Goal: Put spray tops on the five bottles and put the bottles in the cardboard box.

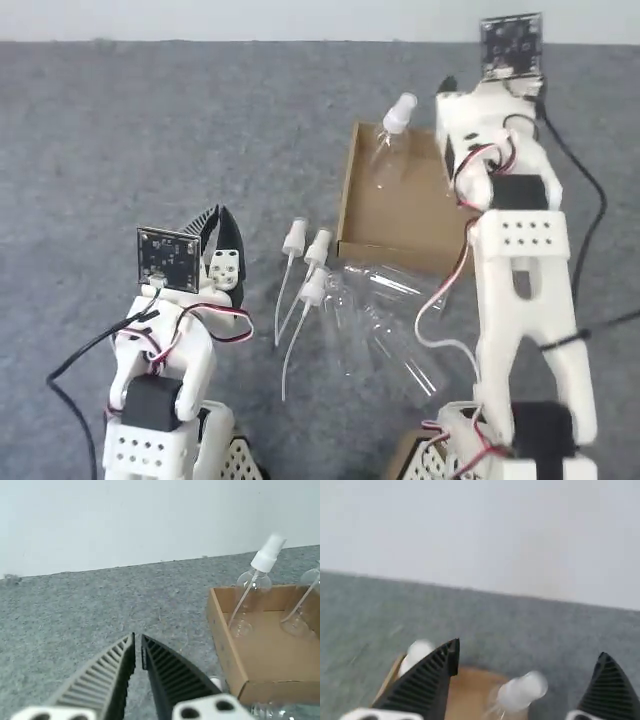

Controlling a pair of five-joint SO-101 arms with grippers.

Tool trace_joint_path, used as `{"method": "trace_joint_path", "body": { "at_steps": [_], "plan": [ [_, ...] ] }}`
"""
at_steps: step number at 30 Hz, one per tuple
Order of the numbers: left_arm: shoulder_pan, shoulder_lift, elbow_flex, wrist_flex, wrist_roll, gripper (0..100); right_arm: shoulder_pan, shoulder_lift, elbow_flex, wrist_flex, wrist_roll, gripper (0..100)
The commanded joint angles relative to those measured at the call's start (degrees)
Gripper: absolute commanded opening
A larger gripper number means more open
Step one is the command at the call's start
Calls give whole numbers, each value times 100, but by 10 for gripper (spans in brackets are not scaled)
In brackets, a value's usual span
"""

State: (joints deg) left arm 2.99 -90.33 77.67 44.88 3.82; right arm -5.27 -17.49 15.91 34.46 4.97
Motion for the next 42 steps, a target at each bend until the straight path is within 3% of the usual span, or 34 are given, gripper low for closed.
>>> {"method": "trace_joint_path", "body": {
  "at_steps": [1,7,12,15,19,35,42],
  "plan": [
    [-26,-53,-22,-167,35,11,-303,-866,-413,1824,70,351],
    [-26,-53,-31,-167,44,11,-462,-1226,-404,3618,457,351],
    [-35,-44,-75,-167,18,11,-1182,-1288,167,4409,818,319],
    [-53,-44,-75,-167,9,11,-1763,-1297,914,4259,1037,255],
    [-53,-44,-66,-167,9,11,-2149,-1297,1626,4136,1433,247],
    [-26,-44,-31,-167,9,11,-2114,-1226,3253,2879,2189,247],
    [-26,-44,-31,-167,18,11,-1613,-1095,3270,2563,2338,247]
  ]
}}
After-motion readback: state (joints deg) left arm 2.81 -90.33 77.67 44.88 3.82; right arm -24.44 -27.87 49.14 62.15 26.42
